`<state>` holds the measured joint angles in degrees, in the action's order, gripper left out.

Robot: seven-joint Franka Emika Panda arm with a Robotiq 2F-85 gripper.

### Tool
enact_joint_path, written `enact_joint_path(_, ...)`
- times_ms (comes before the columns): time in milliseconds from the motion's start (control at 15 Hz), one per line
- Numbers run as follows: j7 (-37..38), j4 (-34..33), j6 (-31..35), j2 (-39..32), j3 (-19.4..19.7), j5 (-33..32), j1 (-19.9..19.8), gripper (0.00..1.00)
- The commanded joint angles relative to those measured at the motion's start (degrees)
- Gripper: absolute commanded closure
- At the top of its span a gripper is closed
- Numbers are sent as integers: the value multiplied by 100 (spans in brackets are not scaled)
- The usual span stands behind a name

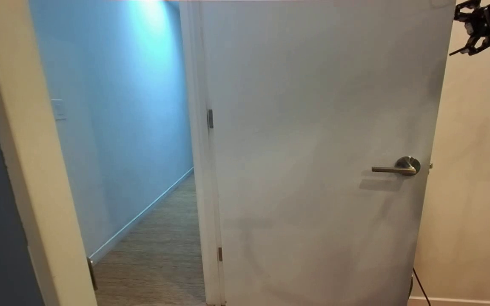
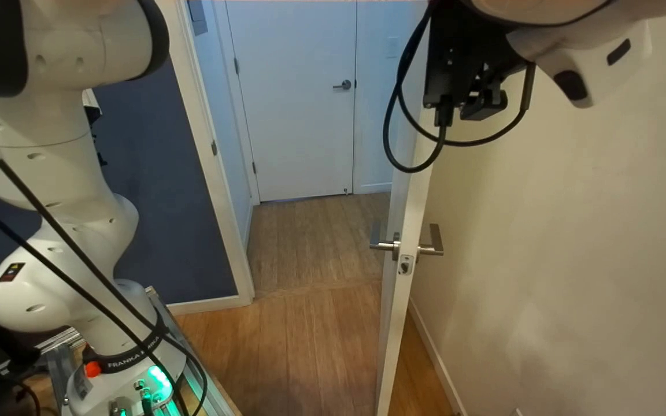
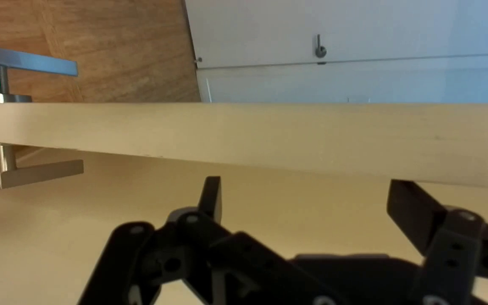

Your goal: Close the door

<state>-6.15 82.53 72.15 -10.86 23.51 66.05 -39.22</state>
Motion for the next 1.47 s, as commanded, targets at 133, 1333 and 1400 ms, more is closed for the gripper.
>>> enact_joint_path(133, -283, 231, -524, 247, 15, -511, 82, 0)
enact_joint_path(1333, -1746, 1617, -212, 2746, 106, -3510, 582, 0)
enact_joint_path(1400, -1764, 1781, 15, 2961, 52, -3631, 703, 0)
